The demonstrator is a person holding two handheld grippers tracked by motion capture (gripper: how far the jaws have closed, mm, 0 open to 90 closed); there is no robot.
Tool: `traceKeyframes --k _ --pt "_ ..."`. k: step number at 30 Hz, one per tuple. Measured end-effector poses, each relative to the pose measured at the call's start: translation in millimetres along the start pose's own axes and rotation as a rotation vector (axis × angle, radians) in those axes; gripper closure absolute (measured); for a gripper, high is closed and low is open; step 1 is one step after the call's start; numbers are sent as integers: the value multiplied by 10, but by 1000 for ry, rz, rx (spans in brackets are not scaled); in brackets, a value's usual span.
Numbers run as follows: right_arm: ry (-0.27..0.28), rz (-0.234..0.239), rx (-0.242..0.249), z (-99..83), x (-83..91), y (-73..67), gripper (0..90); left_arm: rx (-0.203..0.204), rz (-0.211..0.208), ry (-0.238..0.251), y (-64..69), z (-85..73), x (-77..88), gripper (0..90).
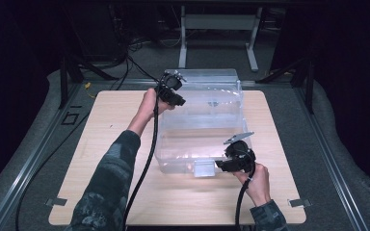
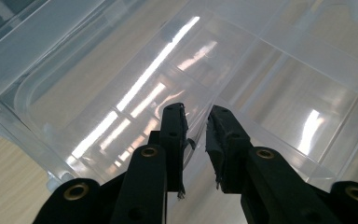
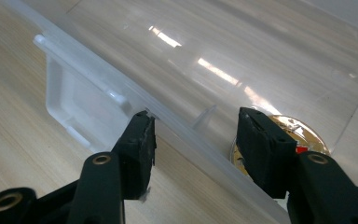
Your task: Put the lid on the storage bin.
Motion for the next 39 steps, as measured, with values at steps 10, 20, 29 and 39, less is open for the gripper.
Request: traceKeyframes --k 10,20,29,39 --pt "-4 -11 -6 7 -1 -1 470 -23 -11 8 59 0 77 778" --pt "-4 -13 -8 9 -2 -2 467 -43 -21 31 138 -25 185 787" --pt "-5 -13 -7 6 -2 -3 466 -70 -19 49 225 -68 288 792" --pt "-8 -17 -8 10 -3 -6 463 -98 -17 62 321 -119 386 796"
Point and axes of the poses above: each handheld gripper's, and its own axes: x roughly backward along the jaws, z roughly out of its top, y roughly to its right, the point moved 2 cm from there along -x, roughly forward along the jaws, and after that the axes turned 2 degrees about y, right-handed, at the moved point
